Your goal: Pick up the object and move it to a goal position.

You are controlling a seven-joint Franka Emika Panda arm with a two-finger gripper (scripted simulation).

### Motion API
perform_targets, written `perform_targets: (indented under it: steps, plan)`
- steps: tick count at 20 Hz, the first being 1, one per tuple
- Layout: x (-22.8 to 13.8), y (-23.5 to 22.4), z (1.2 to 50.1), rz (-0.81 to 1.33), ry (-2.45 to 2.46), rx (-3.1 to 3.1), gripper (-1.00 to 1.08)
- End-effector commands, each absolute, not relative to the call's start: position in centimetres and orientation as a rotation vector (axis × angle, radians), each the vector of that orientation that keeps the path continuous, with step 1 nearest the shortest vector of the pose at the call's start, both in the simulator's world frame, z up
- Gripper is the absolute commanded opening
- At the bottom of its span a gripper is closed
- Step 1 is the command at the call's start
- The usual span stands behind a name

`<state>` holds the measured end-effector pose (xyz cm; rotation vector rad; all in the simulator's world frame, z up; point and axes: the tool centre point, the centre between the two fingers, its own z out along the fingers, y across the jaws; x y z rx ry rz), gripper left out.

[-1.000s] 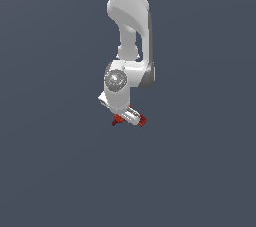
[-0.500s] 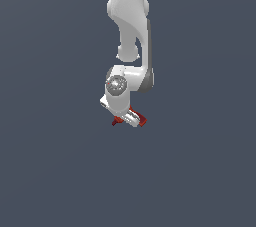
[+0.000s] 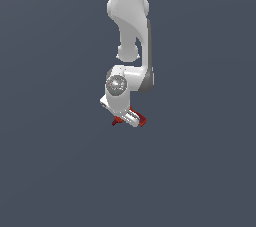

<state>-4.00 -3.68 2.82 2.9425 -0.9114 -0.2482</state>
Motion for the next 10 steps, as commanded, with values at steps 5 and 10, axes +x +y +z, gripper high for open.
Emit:
perform_targets:
  steps: [5,10]
  plan:
    - [-4.1,-4.0,3.5,-0.248,-0.911,2.942,-1.00]
    - [-4.2,-5.0,5.7,-0.249,-0.912,2.943,-1.00]
